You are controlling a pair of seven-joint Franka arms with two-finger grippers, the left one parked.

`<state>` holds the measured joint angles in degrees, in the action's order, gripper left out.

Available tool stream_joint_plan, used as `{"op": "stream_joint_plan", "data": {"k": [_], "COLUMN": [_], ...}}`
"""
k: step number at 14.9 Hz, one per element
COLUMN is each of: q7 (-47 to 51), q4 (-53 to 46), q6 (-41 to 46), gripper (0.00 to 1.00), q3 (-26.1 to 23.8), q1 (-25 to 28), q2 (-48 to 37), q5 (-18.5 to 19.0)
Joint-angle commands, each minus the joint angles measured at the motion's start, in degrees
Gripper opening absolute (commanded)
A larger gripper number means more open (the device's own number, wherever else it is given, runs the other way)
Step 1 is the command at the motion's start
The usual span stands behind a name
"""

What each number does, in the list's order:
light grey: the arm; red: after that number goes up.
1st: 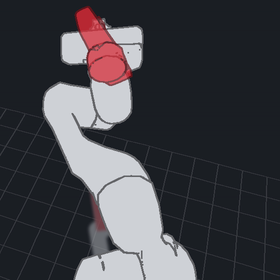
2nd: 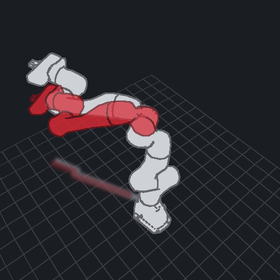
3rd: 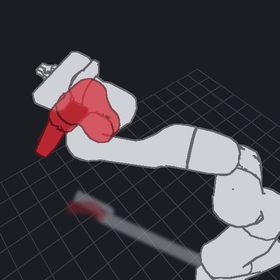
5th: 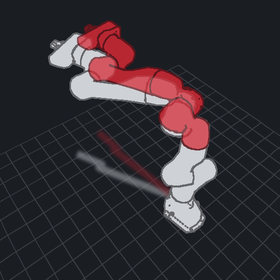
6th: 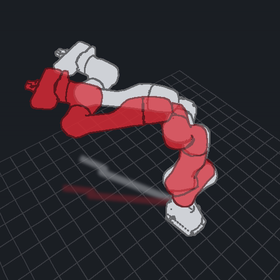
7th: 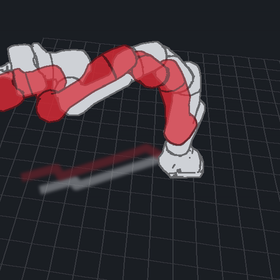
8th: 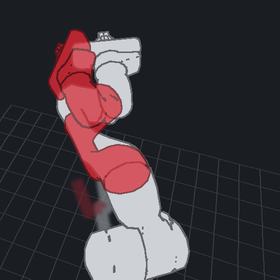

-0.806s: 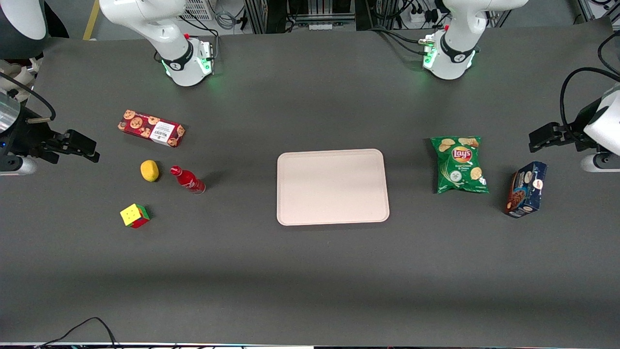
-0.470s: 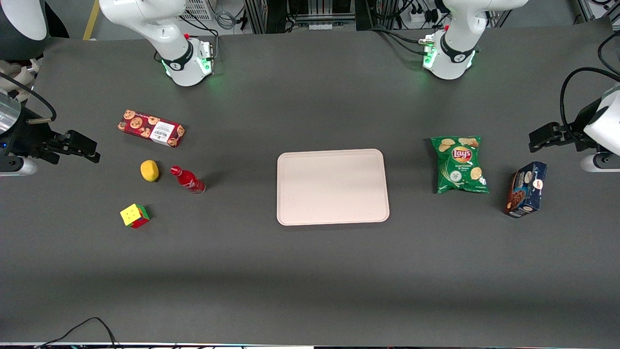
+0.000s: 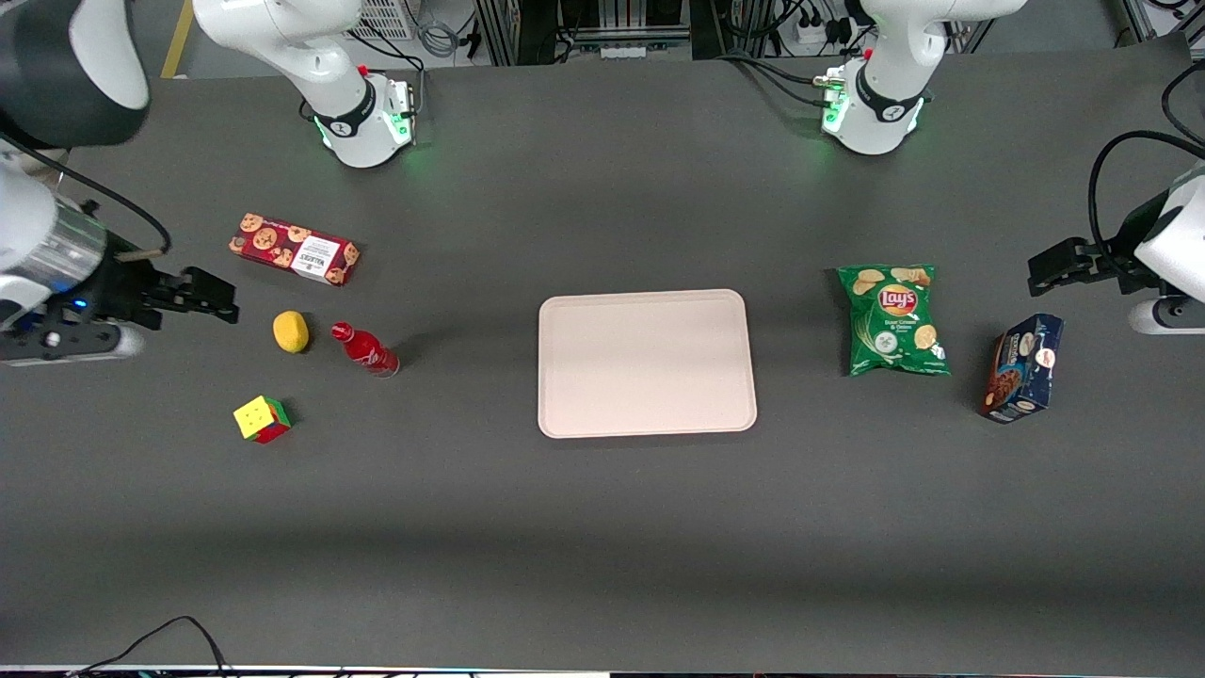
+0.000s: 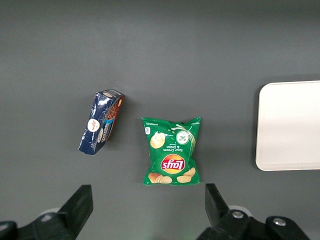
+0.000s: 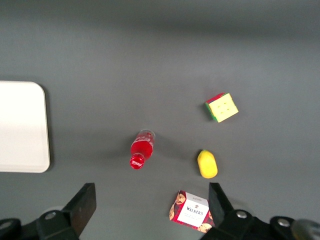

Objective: Place coke bottle on tray
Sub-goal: 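Move the right gripper down over the red Coca-Cola bottle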

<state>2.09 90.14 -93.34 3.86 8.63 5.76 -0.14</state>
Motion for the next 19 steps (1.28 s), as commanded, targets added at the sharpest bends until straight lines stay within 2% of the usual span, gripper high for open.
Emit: {"op": "stream_joint_plan", "data": {"k": [1,4,8,19], "q7": [-0.7,-0.6,0.5,0.6], "q4": [10.1,24.0,33.2,42.9], "q6": [-6.5,-17.9,-27.2,-40.1], "gripper": [1.00,1.00,1.00,1.00], "q3": [-0.9,-2.4,-4.1,-5.3], "q1": [0.3,0.3,0.3,0.3], "q2": [-2.3,-6.8,-7.3,-6.0], "q5": [-1.0,-0.9,-0.6,-0.6]}}
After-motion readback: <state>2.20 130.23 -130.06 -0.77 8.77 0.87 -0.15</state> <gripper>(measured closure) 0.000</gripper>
